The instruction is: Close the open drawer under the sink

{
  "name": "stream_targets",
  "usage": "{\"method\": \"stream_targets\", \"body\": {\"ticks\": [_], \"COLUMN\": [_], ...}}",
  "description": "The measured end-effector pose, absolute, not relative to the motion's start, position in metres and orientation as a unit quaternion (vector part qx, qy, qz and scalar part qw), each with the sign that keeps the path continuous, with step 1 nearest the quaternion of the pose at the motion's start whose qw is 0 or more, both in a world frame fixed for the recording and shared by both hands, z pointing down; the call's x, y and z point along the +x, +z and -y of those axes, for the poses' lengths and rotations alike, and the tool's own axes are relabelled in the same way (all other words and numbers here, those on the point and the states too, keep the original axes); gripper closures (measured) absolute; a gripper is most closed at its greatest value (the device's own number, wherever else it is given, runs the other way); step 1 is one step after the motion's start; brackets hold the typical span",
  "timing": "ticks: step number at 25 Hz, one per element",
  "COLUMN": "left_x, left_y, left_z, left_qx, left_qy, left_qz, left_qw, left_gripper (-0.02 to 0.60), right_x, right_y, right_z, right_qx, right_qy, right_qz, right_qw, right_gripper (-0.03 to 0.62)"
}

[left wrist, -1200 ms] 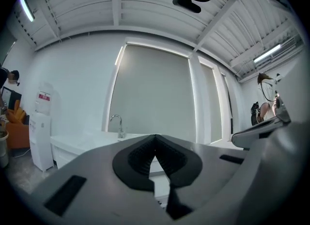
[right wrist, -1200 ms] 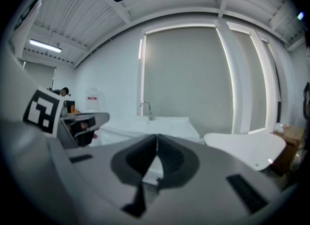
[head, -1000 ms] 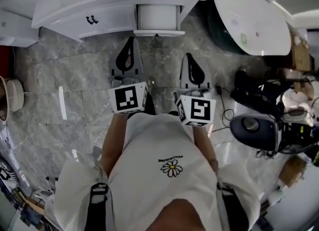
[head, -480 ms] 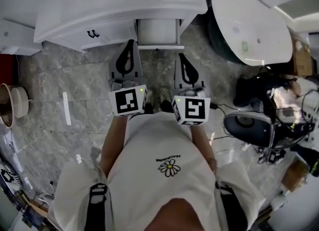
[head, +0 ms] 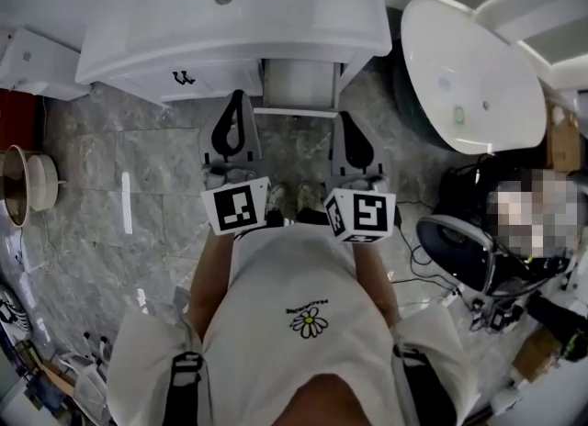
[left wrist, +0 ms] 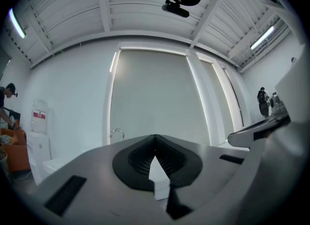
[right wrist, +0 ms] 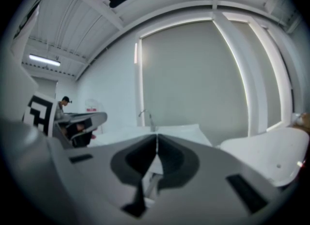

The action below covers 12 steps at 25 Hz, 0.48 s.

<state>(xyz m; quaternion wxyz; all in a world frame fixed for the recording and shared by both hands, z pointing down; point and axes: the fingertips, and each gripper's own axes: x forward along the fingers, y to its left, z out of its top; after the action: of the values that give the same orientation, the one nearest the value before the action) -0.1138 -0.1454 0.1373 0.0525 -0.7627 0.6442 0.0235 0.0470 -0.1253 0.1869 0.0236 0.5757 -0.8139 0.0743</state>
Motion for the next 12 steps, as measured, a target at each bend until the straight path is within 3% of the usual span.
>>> {"method": "stream_targets", "body": {"ticks": [12], "left_x": [-0.118], "left_y": [0.254], "left_z": [0.211], "left_qx": [-0.767], "left_qy": [-0.005], "left_qz": [-0.64], "left_qw": [0.046], "left_gripper": [0.561], "right_x": [0.029], "right_y": [0.293], "right_z": [0.2], "right_qx": [0.577], "right_qy": [0.077], "right_qz": [0.813], "right_qw": [0.022], "right_gripper": [0.565]}}
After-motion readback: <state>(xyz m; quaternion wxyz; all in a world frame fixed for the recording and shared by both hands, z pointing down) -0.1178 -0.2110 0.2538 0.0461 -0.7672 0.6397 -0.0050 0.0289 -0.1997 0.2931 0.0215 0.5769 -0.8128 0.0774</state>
